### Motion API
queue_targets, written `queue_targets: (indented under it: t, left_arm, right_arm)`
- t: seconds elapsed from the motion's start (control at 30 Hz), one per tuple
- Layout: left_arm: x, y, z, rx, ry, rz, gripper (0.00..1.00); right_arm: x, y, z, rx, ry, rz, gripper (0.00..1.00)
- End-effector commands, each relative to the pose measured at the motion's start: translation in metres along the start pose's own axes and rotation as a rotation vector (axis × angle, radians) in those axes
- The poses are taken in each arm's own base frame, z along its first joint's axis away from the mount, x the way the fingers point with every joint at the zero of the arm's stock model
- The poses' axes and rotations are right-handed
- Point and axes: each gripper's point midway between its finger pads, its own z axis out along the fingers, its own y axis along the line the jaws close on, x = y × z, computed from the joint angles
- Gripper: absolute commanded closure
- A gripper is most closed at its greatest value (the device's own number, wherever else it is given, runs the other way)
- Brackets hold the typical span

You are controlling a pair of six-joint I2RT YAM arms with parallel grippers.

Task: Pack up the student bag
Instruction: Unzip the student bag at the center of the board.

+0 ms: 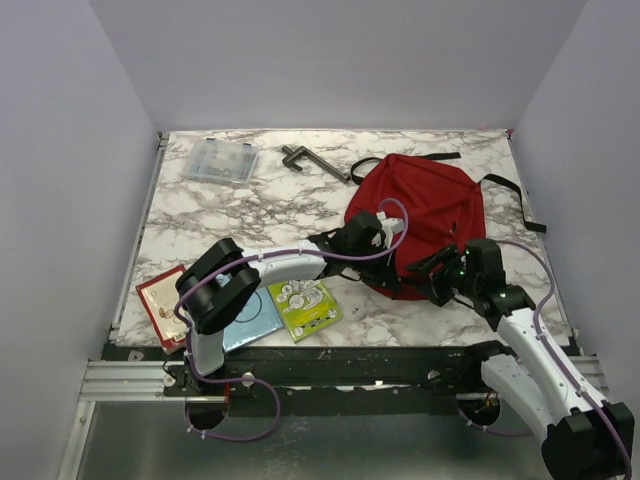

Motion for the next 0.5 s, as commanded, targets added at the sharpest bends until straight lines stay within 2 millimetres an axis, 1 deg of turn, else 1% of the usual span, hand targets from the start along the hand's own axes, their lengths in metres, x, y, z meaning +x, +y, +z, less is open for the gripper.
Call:
queue_targets:
  t: [0.0,0.17,0.2,0.23,0.27,0.3,0.33,0.37,0.4,0.47]
  left_arm:
    - [-0.007,-0.010,-0.005,0.004,-0.027,0.039,1.00]
    - [-0.006,-0.014,-0.008,0.006,-0.033,0.055,1.00]
    - [-0.004,-0.014,-0.007,0.007,-0.027,0.056,1.00]
    - [-0.001,-0.015,-0.005,0.007,-0.022,0.058,1.00]
    - [0.002,-0.015,-0.004,0.008,-0.015,0.061,1.00]
    - [0.009,-0.013,-0.003,-0.004,0.008,0.051,1.00]
    - [0.011,-0.012,-0.003,-0.008,0.013,0.049,1.00]
    - [0.013,-0.010,-0.004,-0.018,0.017,0.044,1.00]
    - [0.013,-0.007,-0.005,-0.034,0.012,0.042,1.00]
    - [0.012,0.002,-0.009,-0.078,-0.001,0.042,1.00]
  right_arm:
    - [0.000,0.002,0.012,-0.034,0.006,0.079,0.34]
    - [-0.009,-0.001,0.030,-0.031,-0.022,0.120,0.36]
    - [-0.011,-0.001,0.033,-0.026,-0.025,0.120,0.37]
    - [-0.012,-0.002,0.037,-0.018,-0.028,0.119,0.41]
    - [-0.015,-0.005,0.041,0.001,-0.035,0.122,0.49]
    - [-0.016,-0.006,0.044,0.011,-0.037,0.118,0.56]
    - [-0.017,-0.007,0.047,0.019,-0.038,0.108,0.69]
    - [-0.018,-0.008,0.049,0.025,-0.039,0.092,0.87]
    - [-0.020,-0.009,0.050,0.038,-0.041,0.069,0.98]
    - [-0.023,-0.010,0.048,0.060,-0.051,0.016,0.99]
